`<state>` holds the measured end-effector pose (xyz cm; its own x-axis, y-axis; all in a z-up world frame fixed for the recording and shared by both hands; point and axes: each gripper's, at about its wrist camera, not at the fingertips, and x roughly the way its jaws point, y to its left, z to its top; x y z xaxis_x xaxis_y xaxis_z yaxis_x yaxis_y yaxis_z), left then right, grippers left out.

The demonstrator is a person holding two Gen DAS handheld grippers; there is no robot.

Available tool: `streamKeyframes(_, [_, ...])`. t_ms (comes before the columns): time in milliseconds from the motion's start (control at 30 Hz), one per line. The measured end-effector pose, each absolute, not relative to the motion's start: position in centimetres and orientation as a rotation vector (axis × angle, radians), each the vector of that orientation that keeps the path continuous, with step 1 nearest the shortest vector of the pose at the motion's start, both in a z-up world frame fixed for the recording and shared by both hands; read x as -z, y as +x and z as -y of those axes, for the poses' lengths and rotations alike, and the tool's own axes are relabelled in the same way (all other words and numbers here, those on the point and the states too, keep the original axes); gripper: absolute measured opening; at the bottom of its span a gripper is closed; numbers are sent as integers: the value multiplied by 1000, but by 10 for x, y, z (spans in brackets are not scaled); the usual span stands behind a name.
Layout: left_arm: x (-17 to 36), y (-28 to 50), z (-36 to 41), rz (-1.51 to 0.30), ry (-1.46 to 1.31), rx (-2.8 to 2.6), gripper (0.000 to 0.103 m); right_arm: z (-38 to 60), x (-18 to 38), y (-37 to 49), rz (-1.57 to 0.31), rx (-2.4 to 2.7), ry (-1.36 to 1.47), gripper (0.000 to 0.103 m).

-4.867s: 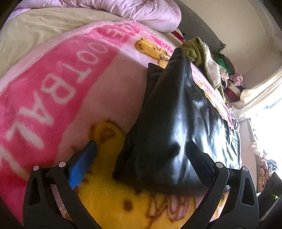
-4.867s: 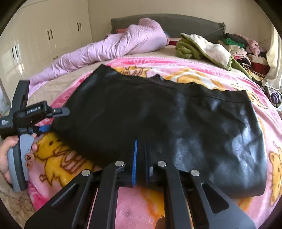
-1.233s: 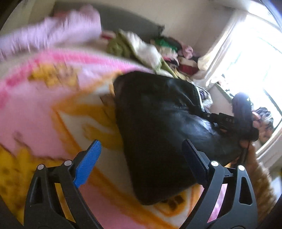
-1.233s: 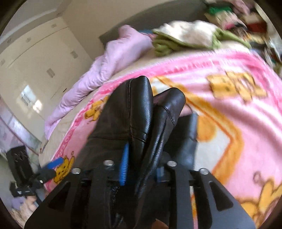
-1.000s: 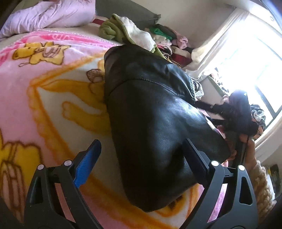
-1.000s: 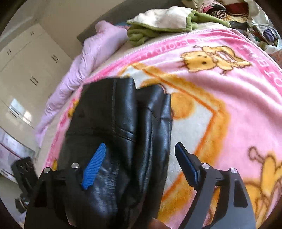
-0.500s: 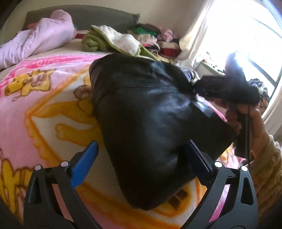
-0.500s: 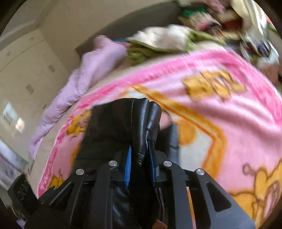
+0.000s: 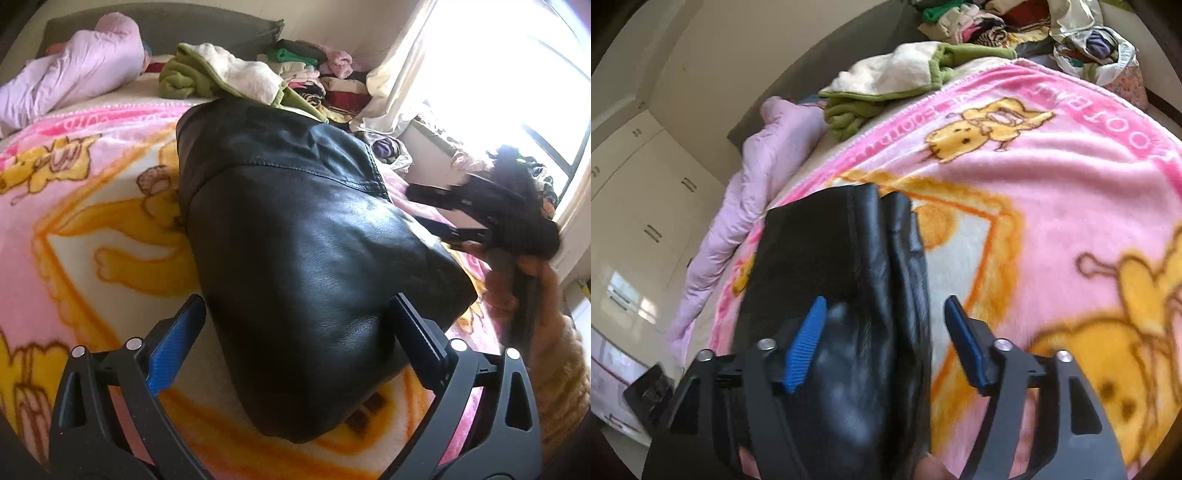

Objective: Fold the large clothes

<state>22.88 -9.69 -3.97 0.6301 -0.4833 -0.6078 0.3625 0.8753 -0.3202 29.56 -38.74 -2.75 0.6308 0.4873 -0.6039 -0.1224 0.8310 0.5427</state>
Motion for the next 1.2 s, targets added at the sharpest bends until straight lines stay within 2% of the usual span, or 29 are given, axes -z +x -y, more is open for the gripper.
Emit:
streamKeyframes(100, [38, 225, 100, -735, -153, 483, 92, 390, 22, 269, -824, -388, 496, 80])
streamKeyframes(233, [35, 222, 102, -718, -124, 475, 92, 388, 32, 249, -890, -424, 525, 81])
streamKeyframes(267, [35, 222, 102, -719, -124, 474, 92, 387, 36, 248, -903, -422, 528, 78])
streamKeyframes(300, [36, 222, 102, -720, -126, 476, 92, 385, 40, 245, -909, -419, 531, 39])
streamKeyframes(333, [36, 222, 102, -724, -124, 476, 92, 384, 41, 242, -896, -433, 549, 30])
streamKeyframes(400, [34, 219, 102, -714, -112, 471, 92, 381, 34, 233, -848, -418, 538, 25])
streamKeyframes(467, [33, 218, 100, -712, -108, 474, 93, 376, 27, 221, -802, -407, 492, 24])
streamKeyframes(633, [33, 216, 104, -720, -78, 464, 93, 365, 38, 214, -797, -318, 342, 27])
streamKeyframes(733, [33, 213, 105, -726, -78, 471, 93, 357, 36, 207, -760, -266, 281, 39])
streamKeyframes(800, [32, 211, 106, -724, -70, 470, 93, 354, 35, 202, -741, -225, 247, 56])
streamKeyframes(833, [31, 210, 106, -722, -69, 470, 93, 354, 35, 200, -734, -214, 239, 59])
streamKeyframes(1200, [27, 202, 102, -729, -82, 445, 93, 357, 37, 192, -752, -205, 243, 67])
